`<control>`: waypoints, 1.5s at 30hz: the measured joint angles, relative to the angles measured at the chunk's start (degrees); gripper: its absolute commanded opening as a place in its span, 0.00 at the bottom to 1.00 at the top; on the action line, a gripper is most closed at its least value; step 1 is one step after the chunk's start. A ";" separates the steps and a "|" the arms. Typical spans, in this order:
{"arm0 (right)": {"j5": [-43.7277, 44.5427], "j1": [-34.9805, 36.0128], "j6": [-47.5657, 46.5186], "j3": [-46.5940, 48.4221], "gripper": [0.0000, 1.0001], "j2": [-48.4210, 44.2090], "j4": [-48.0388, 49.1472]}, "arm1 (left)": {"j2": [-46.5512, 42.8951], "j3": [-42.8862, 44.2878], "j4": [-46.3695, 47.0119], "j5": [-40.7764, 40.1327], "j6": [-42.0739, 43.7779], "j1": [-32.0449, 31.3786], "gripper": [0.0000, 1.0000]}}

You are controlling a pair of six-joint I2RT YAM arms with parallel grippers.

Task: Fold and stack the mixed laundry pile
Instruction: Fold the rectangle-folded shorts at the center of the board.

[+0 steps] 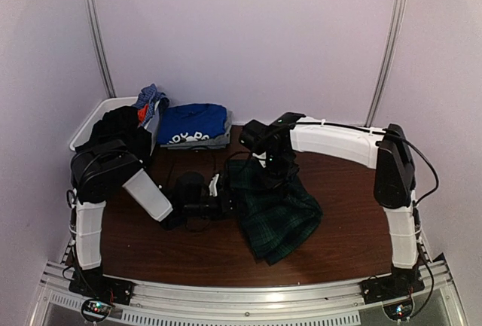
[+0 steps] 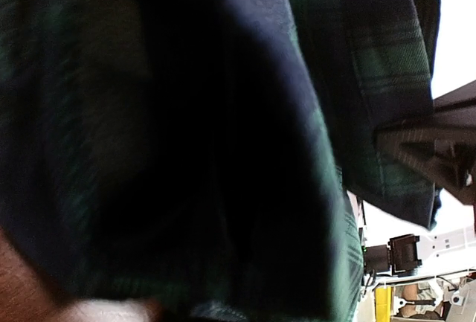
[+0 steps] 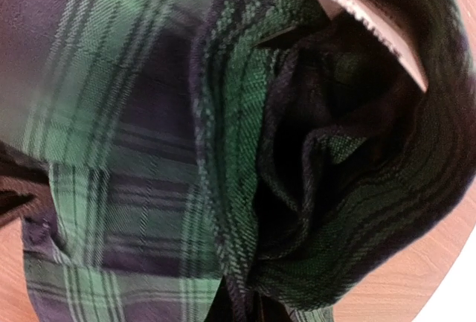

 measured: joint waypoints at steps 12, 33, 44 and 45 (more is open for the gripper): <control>5.01 7.06 1.90 13.20 0.03 8.59 -6.73 | 1.03 0.74 1.18 0.15 -1.44 0.02 0.00; -3.04 7.93 3.15 6.82 0.05 6.51 1.73 | 2.10 1.31 2.91 0.68 -2.95 0.00 0.00; -15.41 6.27 5.90 -8.46 0.19 -0.24 17.62 | 2.25 1.11 3.65 0.57 -3.76 0.04 0.07; -16.44 5.99 6.21 -9.51 0.21 -0.57 18.91 | 2.34 0.96 4.07 0.46 -3.98 0.04 0.09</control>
